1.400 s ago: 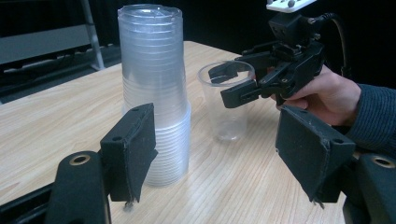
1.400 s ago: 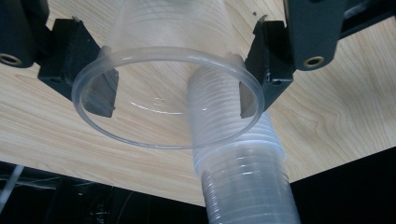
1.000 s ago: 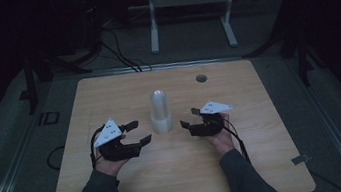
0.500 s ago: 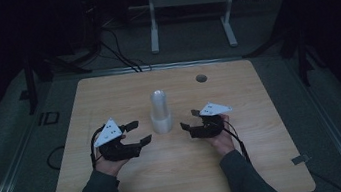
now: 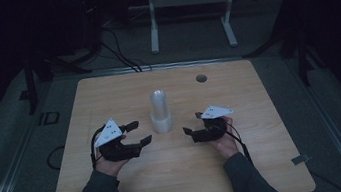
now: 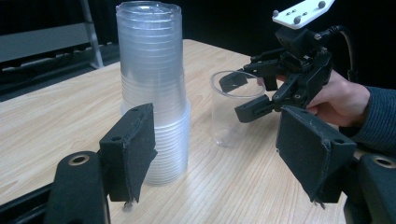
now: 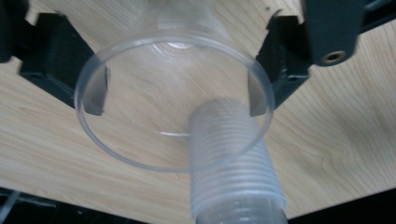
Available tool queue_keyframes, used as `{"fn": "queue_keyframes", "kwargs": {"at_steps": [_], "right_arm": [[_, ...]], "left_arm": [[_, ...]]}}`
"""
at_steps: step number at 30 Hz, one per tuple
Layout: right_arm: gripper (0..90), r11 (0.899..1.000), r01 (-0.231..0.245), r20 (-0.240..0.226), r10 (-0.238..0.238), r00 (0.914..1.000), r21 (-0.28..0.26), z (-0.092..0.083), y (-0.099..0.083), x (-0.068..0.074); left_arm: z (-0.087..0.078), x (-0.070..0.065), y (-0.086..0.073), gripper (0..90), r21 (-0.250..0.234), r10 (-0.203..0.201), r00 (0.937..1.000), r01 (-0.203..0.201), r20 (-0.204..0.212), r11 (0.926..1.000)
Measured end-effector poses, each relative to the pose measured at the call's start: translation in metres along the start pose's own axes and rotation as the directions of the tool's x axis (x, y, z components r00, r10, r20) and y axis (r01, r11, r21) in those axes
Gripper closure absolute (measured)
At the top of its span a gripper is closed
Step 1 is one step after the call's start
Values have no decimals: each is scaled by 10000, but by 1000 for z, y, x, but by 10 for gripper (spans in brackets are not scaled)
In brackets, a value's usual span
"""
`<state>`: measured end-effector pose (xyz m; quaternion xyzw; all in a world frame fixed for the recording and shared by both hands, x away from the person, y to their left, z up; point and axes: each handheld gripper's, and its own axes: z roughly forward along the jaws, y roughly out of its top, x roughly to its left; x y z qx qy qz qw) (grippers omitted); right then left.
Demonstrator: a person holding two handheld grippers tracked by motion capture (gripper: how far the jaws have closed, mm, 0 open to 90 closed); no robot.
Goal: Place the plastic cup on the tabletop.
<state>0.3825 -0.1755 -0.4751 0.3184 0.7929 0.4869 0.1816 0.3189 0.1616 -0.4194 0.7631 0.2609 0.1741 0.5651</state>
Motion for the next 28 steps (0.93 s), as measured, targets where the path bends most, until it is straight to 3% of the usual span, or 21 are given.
{"fn": "queue_keyframes", "kwargs": {"at_steps": [9,28], "right_arm": [[125,9978,118,-26,-117,9999,655,-1,-7,6],[125,9985,-343,106,339,9994,430,-28,-25,7]], "left_arm": [[0,0,0,281,-13,-17,10000,17,14,10000],[1,2,-2,280,39,-97,9999,98,-44,9999]]}}
